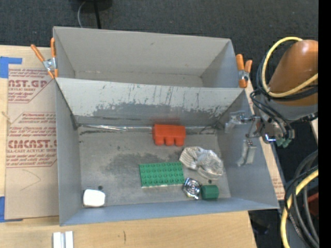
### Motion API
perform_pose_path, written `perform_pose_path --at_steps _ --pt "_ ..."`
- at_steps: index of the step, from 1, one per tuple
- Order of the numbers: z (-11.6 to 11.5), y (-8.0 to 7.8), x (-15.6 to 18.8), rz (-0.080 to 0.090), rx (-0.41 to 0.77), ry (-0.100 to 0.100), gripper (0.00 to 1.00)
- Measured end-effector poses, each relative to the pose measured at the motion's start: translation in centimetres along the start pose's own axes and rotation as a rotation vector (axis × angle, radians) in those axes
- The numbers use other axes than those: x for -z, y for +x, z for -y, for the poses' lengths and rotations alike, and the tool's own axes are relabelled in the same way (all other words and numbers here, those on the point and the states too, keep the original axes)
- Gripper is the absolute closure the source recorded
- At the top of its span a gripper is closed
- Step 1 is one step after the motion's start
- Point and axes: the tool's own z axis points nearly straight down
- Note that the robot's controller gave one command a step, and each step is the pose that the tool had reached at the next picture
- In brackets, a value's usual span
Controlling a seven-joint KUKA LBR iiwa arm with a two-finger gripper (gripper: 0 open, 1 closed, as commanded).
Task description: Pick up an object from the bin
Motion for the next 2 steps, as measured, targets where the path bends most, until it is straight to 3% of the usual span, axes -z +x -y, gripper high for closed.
perform_pose_path --at_steps 1,2 --pt "-0.1 -0.1 0.5 0.008 0.002 0.001 0.00" --pt "-1.9 -0.4 -3.2 0.010 0.090 0.002 0.00"
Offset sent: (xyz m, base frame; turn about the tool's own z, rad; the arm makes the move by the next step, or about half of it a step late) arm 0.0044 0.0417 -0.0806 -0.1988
